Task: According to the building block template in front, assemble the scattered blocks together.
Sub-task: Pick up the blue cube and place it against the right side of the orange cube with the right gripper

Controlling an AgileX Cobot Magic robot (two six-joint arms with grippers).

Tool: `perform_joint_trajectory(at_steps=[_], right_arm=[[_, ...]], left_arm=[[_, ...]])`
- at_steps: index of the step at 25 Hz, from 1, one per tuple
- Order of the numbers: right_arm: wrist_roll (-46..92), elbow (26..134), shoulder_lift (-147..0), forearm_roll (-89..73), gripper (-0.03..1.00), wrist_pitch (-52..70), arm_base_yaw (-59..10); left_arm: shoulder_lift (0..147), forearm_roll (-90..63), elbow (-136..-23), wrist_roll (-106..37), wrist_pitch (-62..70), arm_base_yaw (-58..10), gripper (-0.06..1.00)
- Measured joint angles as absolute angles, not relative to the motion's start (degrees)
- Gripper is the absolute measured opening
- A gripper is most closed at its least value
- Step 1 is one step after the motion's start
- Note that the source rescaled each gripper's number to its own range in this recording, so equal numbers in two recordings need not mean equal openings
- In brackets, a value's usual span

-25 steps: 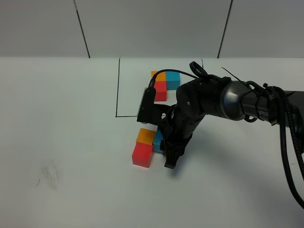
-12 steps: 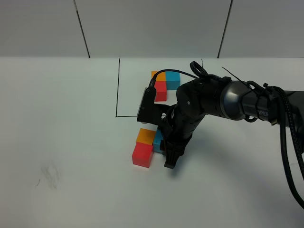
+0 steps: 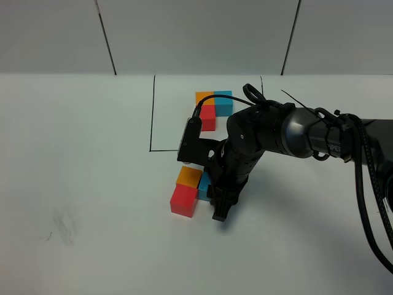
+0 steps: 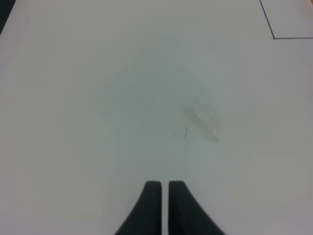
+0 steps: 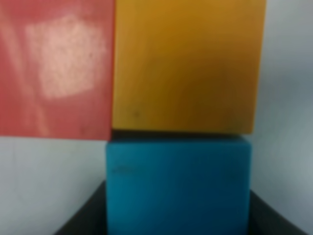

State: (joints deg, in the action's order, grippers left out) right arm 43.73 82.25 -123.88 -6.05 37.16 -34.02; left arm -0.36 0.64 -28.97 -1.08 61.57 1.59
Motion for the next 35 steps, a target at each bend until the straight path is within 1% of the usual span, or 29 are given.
perform_joint_trajectory(at_steps=[18,35], right_arm=[[41.8,82.3,-124.5,-6.4,0.51,35.5,-34.0],[40.3,84.5,-125.8,-7.6,0.51,36.1,-34.0]], left_arm=[[-0.4,0.6,-29.0,-1.1,61.6,1.6,0.0],[-0.4,0.9,-29.0,-1.1,61.6,1.6,0.0]])
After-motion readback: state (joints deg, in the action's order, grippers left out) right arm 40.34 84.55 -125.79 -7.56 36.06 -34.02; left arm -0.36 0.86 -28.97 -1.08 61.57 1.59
